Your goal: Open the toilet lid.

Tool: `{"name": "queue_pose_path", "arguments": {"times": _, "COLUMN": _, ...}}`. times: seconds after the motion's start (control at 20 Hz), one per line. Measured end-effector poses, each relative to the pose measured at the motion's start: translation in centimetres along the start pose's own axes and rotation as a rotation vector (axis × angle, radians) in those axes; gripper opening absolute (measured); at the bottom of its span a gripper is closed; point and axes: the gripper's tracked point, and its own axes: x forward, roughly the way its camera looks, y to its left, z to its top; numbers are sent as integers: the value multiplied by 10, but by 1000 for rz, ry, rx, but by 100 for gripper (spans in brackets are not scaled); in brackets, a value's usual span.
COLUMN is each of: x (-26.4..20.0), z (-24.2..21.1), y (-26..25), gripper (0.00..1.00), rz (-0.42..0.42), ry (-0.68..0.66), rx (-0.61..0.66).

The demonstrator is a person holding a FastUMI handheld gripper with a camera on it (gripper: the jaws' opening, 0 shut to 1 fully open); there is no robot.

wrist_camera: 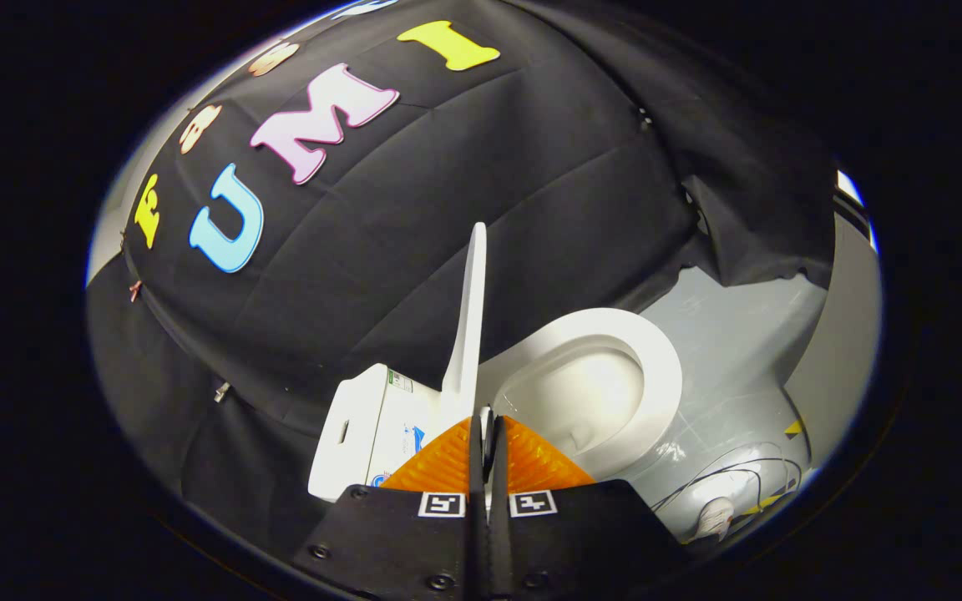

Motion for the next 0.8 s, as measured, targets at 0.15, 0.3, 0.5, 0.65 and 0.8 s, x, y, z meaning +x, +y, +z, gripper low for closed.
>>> {"name": "queue_pose_path", "arguments": {"times": 0.15, "x": -3, "z": 1, "y": 20, "gripper": 5, "rz": -19, "ry": -16, "rx": -43}}
{"name": "queue_pose_path", "arguments": {"times": 0.3, "x": -6, "z": 0, "y": 37, "gripper": 5, "rz": -35, "ry": -27, "rx": -79}}
{"name": "queue_pose_path", "arguments": {"times": 0.5, "x": -7, "z": -3, "y": 59, "gripper": 5, "rz": -37, "ry": -38, "rx": -123}}
{"name": "queue_pose_path", "arguments": {"times": 0.65, "x": -8, "z": -7, "y": 76, "gripper": 5, "rz": -44, "ry": -46, "rx": -150}}
{"name": "queue_pose_path", "arguments": {"times": 0.8, "x": -10, "z": -11, "y": 96, "gripper": 5, "rz": -49, "ry": -50, "rx": -182}}
